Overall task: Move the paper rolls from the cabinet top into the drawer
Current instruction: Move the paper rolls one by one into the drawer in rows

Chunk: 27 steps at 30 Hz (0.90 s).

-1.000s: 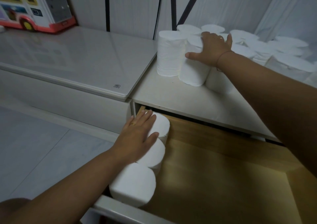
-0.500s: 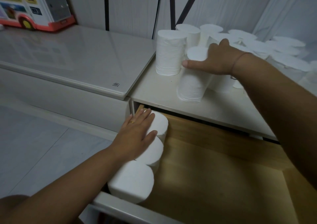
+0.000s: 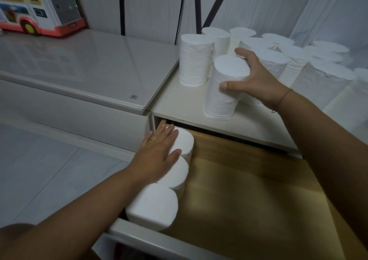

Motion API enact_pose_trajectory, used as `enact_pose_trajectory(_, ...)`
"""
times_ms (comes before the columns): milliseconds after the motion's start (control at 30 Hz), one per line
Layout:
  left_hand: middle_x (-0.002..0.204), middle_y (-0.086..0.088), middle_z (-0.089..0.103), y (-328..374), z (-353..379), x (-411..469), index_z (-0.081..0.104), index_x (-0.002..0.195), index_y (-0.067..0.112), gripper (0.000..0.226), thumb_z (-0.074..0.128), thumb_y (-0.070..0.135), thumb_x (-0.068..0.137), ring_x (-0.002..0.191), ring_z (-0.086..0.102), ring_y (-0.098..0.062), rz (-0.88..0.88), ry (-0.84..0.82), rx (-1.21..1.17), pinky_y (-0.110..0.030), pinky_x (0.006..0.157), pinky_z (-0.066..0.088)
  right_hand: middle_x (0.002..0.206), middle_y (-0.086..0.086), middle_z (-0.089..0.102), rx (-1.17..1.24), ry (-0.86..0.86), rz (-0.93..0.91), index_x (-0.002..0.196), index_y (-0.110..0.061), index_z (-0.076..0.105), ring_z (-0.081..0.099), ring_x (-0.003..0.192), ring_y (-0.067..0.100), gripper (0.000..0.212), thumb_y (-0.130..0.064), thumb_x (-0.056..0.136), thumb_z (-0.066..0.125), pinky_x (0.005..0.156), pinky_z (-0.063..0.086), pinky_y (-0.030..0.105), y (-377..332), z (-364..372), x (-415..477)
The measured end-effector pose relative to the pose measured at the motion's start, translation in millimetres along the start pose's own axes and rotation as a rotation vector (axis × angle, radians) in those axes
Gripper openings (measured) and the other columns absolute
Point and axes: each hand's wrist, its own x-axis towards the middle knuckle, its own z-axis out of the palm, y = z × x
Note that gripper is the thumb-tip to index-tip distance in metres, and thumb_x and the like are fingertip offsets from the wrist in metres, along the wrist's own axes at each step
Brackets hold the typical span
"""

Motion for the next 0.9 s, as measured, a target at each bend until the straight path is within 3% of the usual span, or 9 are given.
enact_pose_trajectory(100, 0.159, 0.008, 0.007, 1, 0, 0, 0.02, 0.148, 0.024, 0.057, 0.038, 0.04, 0.097, 0.145, -0.003, -0.007, -0.005, 0.001, -0.01, -0.032, 0.117, 0.001, 0.143, -0.007, 0.027, -0.017, -0.103, 0.003, 0.145, -0.032, 0.016, 0.031, 0.129, 0.012, 0.11, -0.043, 0.059, 0.083, 0.105, 0.031, 0.027, -2, -6, 1)
enact_pose_trajectory(200, 0.159, 0.007, 0.008, 2, -1, 0, 0.02, 0.148, 0.023, 0.057, 0.039, 0.039, 0.097, 0.145, -0.003, -0.008, -0.004, 0.002, -0.008, -0.032, 0.117, 0.001, 0.138, -0.009, 0.028, 0.001, -0.205, 0.005, 0.146, -0.033, 0.013, 0.033, 0.125, 0.009, 0.112, -0.042, 0.057, 0.081, 0.095, 0.033, 0.015, -7, -11, 3)
enact_pose_trajectory(300, 0.159, 0.007, 0.007, 2, -1, -1, 0.019, 0.149, 0.023, 0.057, 0.038, 0.04, 0.097, 0.145, -0.004, -0.008, -0.007, -0.005, -0.003, -0.033, 0.118, 0.001, 0.133, -0.013, 0.033, -0.055, -0.185, -0.007, 0.145, -0.029, 0.023, 0.037, 0.12, 0.007, 0.103, -0.04, 0.061, 0.08, 0.086, 0.031, 0.009, -10, -11, 2)
enact_pose_trajectory(400, 0.159, 0.007, 0.006, 3, -2, -1, 0.019, 0.149, 0.023, 0.057, 0.038, 0.039, 0.097, 0.145, -0.003, -0.008, -0.01, -0.007, -0.008, -0.033, 0.118, 0.0, 0.132, -0.016, 0.034, -0.131, -0.125, -0.03, 0.143, -0.028, 0.027, 0.036, 0.119, 0.006, 0.095, -0.039, 0.066, 0.08, 0.089, 0.03, 0.013, -13, -9, -11)
enact_pose_trajectory(567, 0.159, 0.008, 0.005, 3, -3, -3, 0.018, 0.149, 0.024, 0.057, 0.037, 0.04, 0.098, 0.144, -0.005, -0.007, -0.01, -0.018, -0.026, -0.032, 0.117, -0.001, 0.137, -0.013, 0.034, -0.187, -0.136, -0.055, 0.14, -0.036, 0.027, 0.039, 0.119, 0.01, 0.099, -0.042, 0.058, 0.083, 0.089, 0.039, 0.022, -25, -4, -60)
enact_pose_trajectory(633, 0.159, 0.008, 0.004, 4, -3, -3, 0.017, 0.149, 0.024, 0.057, 0.036, 0.039, 0.098, 0.144, -0.005, -0.007, -0.009, -0.019, -0.02, -0.032, 0.117, 0.0, 0.137, -0.015, 0.033, -0.213, -0.142, -0.099, 0.139, -0.038, 0.027, 0.04, 0.116, 0.003, 0.103, -0.046, 0.053, 0.083, 0.088, 0.04, 0.014, -32, 0, -85)
enact_pose_trajectory(733, 0.159, 0.007, 0.005, 5, -4, -3, 0.017, 0.149, 0.023, 0.057, 0.036, 0.039, 0.098, 0.145, -0.004, -0.007, -0.014, -0.018, -0.009, -0.033, 0.117, 0.0, 0.134, -0.014, 0.034, -0.227, -0.156, -0.207, 0.139, -0.032, 0.027, 0.039, 0.11, -0.012, 0.106, -0.051, 0.048, 0.08, 0.087, 0.034, -0.004, -32, 6, -117)
enact_pose_trajectory(900, 0.159, 0.007, 0.005, 5, -4, -4, 0.017, 0.149, 0.023, 0.057, 0.036, 0.039, 0.098, 0.145, -0.004, -0.008, -0.017, -0.02, -0.006, -0.032, 0.117, 0.0, 0.137, -0.005, 0.036, -0.199, -0.214, -0.172, 0.141, -0.015, 0.029, 0.037, 0.121, 0.002, 0.108, -0.034, 0.053, 0.088, 0.092, 0.031, -0.002, 8, 31, -147)
